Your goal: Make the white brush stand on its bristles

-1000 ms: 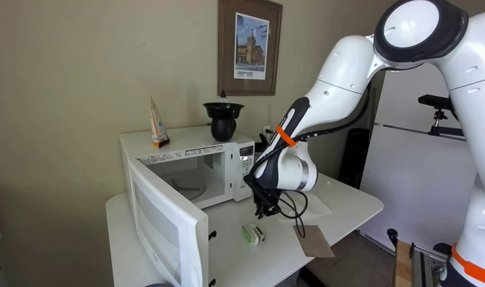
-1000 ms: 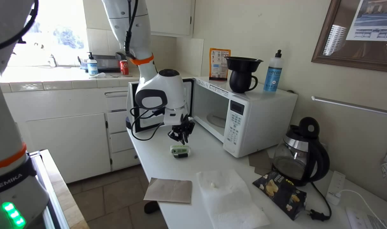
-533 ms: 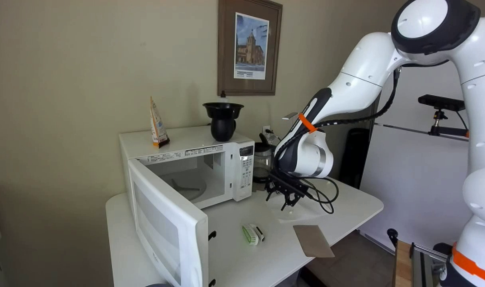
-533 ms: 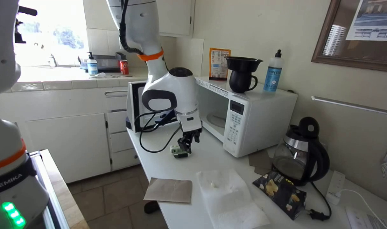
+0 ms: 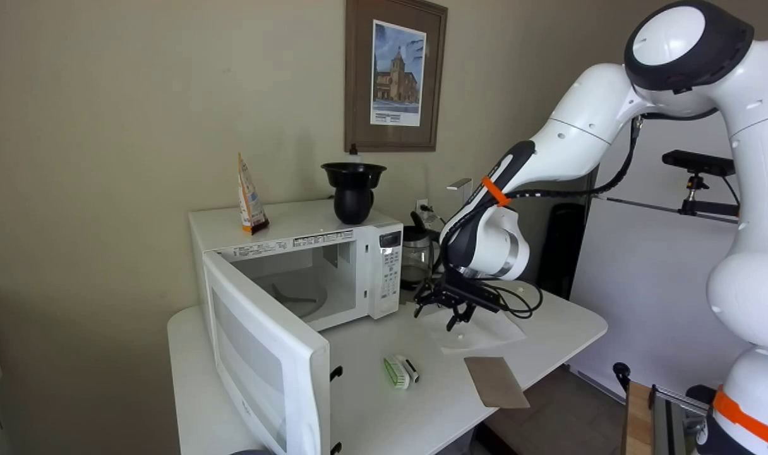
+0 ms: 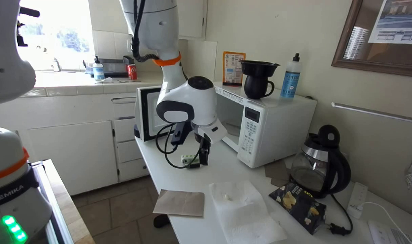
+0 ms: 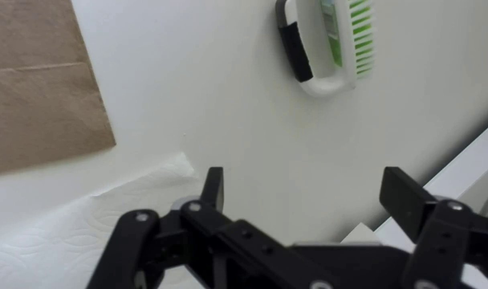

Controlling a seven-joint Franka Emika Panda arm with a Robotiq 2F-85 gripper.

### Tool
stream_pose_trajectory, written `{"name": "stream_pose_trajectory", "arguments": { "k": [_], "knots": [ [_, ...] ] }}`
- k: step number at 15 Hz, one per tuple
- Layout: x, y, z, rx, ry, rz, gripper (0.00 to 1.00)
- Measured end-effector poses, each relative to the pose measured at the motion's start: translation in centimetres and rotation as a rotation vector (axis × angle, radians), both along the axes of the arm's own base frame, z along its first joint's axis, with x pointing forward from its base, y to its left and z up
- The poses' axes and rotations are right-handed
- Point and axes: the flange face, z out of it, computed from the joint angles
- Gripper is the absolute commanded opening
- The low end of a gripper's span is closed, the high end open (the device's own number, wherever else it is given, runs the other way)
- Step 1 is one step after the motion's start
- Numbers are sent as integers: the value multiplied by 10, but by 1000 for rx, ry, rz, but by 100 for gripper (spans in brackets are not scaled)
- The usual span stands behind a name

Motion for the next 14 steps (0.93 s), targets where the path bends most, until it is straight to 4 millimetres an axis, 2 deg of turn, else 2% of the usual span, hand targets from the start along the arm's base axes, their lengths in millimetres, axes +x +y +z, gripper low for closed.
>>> {"name": "stream_pose_trajectory", "arguments": {
  "k": [5, 11, 14],
  "knots": [
    [15, -3, -20, 31, -83, 221, 100],
    [24, -5, -25, 47, -113, 249, 100],
    [23, 3, -35, 71, -67, 313, 100]
  ]
}}
